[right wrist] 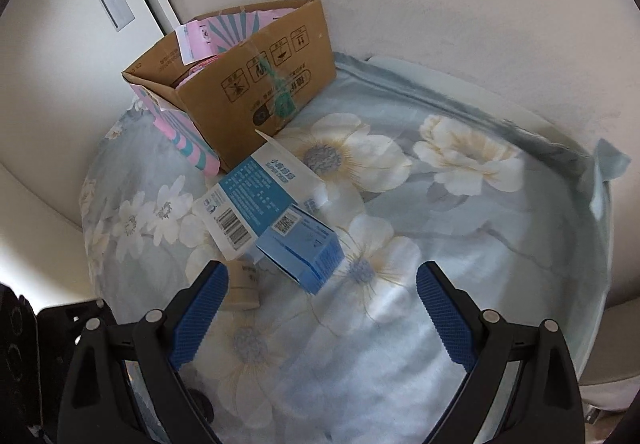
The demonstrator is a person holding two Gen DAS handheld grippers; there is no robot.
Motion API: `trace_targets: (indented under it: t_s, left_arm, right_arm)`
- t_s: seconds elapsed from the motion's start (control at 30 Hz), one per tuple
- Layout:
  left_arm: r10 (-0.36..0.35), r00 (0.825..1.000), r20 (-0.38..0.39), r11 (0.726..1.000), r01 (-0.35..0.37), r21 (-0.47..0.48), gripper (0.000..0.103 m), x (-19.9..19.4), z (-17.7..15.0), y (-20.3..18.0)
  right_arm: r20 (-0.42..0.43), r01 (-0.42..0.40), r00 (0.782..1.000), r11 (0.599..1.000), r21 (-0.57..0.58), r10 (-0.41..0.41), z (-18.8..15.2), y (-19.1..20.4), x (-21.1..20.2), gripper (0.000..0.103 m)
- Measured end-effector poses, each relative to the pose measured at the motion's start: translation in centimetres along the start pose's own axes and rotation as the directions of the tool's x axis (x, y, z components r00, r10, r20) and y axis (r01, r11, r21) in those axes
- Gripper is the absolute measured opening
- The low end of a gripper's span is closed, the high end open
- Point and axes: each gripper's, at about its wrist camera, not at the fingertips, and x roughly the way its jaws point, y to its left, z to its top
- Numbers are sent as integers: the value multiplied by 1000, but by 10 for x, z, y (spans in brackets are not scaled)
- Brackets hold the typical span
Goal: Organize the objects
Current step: 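Move the left tool to the black round cap while the right tool moves to the blue medicine box, then close the left tool on the black cap while the right tool grasps the blue medicine box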
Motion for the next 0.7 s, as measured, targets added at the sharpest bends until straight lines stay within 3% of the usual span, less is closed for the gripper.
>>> trace_targets:
  t_s: [0.2,0.37,0.53,0.7]
  left_arm:
    - [-12,1000,1,1000,12,4,52,6,-1,0]
    - [-25,1000,-5,1000,25,7,39,9,-3,2]
    - [-32,999,-3,999,32,28,34,10,-4,2]
    - [-34,999,-9,998,35,53,34,10,-4,0]
  right_arm:
    - [-6,-11,1000,1000,19,11,5,2,17,85]
    - [-4,-20,1000,998,56,20,9,3,23,72]
    - [-19,-26,999,997,67,27,11,3,27,56]
    - [-15,-33,999,996,84,34,11,2,27,50]
